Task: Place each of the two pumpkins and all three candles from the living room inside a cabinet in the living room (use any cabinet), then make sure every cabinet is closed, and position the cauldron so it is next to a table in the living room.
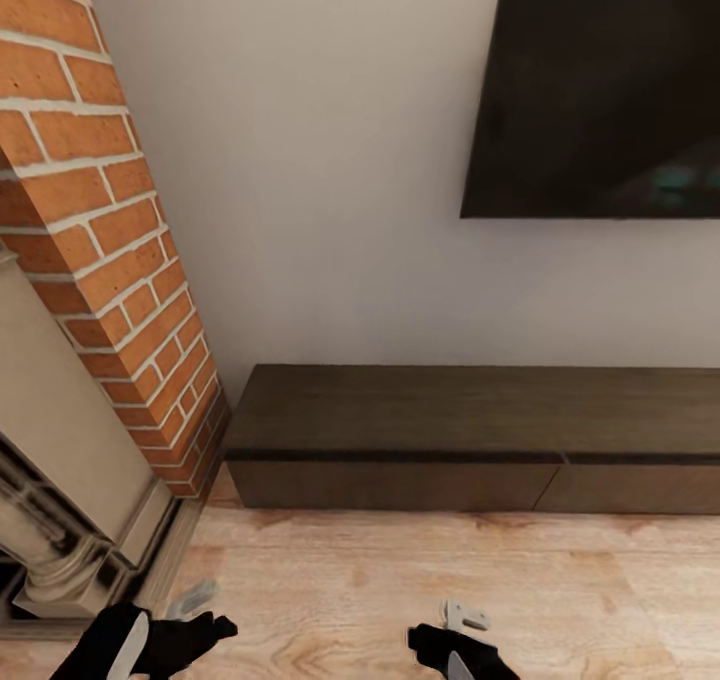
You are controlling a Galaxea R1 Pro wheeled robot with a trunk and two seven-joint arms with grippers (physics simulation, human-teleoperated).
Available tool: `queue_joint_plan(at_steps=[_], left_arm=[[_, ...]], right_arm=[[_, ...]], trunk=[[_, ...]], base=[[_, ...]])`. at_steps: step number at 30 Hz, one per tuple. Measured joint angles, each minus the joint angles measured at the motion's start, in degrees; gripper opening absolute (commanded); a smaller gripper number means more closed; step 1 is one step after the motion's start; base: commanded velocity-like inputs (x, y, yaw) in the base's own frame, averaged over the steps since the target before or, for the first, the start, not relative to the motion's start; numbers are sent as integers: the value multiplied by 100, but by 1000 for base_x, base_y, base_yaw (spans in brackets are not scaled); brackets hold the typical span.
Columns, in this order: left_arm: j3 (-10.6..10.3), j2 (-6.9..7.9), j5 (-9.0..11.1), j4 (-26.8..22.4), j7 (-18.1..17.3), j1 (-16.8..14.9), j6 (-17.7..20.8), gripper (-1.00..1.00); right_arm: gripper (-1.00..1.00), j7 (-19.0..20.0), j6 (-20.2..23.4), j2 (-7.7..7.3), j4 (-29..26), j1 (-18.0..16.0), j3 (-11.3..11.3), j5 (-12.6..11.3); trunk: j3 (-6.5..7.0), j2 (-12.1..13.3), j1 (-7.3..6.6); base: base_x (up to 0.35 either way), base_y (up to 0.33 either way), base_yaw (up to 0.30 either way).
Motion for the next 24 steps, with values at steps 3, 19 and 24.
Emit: queue_joint_plan(at_steps=[3, 19, 24], left_arm=[[11, 134, -5, -586, -734, -2, 555, 100], [-28, 245, 47, -1051, -1968, -7, 1235, 100], [-18, 258, 53, -1052, -2252, -7, 1290, 100]], right_arm=[[100, 580, -38, -147, 2, 0, -564, -19], [100, 983, -853, -290, -58, 0, -1812, -135], [100, 1997, -896, -293, -355, 0, -2376, -1275]], trunk=[[-54, -120, 66], [-198, -441, 242], [-288, -642, 352]], base=[[0, 0, 0], [0, 0, 0], [0, 0, 0]])
